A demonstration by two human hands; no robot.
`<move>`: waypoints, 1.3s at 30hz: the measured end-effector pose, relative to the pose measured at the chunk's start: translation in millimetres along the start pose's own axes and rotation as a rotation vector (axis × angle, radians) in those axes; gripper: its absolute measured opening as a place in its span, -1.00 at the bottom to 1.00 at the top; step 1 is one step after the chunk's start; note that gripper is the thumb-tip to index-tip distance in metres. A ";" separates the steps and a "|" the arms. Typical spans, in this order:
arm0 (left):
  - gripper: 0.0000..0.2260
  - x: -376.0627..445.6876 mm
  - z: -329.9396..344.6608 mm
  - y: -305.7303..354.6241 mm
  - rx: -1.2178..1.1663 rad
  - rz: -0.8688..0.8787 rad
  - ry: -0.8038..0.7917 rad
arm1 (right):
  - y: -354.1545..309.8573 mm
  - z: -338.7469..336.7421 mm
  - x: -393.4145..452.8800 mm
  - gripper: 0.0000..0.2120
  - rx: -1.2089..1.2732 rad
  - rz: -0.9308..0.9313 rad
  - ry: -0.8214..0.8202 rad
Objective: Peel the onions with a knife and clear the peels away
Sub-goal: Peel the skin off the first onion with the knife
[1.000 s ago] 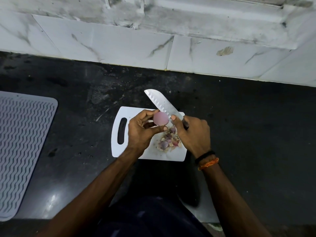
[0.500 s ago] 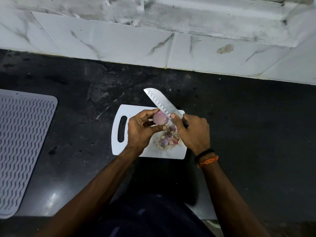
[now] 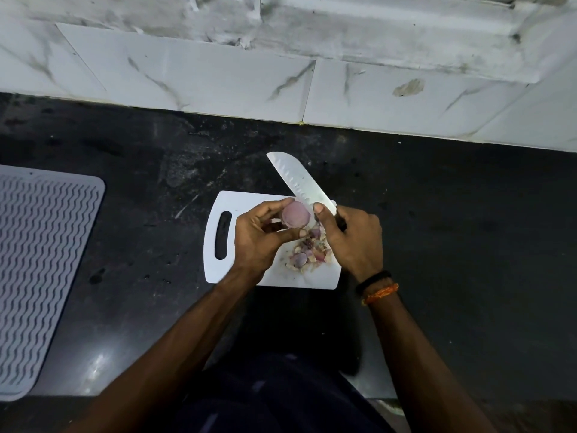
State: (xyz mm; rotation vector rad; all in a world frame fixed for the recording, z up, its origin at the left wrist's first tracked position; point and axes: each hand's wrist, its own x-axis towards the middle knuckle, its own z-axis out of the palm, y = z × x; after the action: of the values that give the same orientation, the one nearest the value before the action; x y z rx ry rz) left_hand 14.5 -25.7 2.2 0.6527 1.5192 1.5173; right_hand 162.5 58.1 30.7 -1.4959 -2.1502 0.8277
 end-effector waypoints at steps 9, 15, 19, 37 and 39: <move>-0.55 -2.5 0.6 2.0 -0.022 -0.016 0.015 | -5.8 6.4 -11.8 -0.46 -0.040 -0.025 0.022; -0.58 -3.5 4.6 4.1 -0.017 -0.036 0.007 | -11.9 3.9 -15.0 -0.48 0.009 -0.011 0.022; -0.58 -5.2 5.3 8.1 -0.026 -0.022 0.021 | -9.7 -0.6 -10.2 -0.51 0.139 0.063 0.019; -0.54 -3.2 1.0 -1.5 -0.100 -0.091 0.052 | 0.2 -18.4 -1.9 -0.74 0.034 0.159 -0.121; -0.54 -3.4 1.0 -0.7 -0.105 -0.085 0.037 | -1.4 -19.4 -0.3 -0.77 0.053 0.169 -0.165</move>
State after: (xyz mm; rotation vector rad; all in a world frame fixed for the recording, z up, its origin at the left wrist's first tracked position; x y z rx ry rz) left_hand 17.1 -28.1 2.3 0.4964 1.4657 1.5403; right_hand 173.5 62.3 46.2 -1.6516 -2.1184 1.0927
